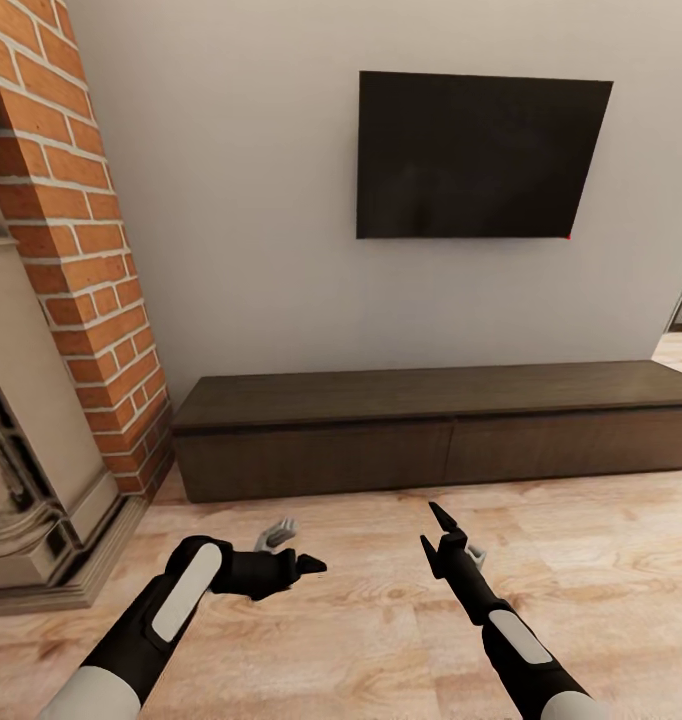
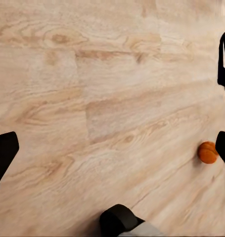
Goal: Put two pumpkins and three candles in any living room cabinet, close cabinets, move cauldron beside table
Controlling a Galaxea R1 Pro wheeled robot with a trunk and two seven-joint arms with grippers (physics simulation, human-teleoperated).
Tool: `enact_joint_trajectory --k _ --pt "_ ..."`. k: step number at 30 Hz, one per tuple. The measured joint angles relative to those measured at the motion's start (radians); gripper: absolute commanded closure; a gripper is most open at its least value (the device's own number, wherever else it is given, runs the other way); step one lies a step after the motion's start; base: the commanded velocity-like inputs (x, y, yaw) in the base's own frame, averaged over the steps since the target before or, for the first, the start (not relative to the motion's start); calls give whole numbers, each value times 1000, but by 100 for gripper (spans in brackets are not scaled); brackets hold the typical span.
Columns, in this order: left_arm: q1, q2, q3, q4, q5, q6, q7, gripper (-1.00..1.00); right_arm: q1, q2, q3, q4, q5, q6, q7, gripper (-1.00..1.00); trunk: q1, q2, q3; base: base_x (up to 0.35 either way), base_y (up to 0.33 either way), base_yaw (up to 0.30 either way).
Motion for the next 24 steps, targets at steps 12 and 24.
enact_joint_trajectory --k 12,24 --pt "0 210 -250 -140 394 -2 -236 -100 0 -3 0 0 -2 10 37 -100 0 0 0 0 0 0" --pt "0 219 -260 -142 418 -3 -241 -100 0 -3 -1 12 -2 11 44 -100 -1 0 0 173 79 0"
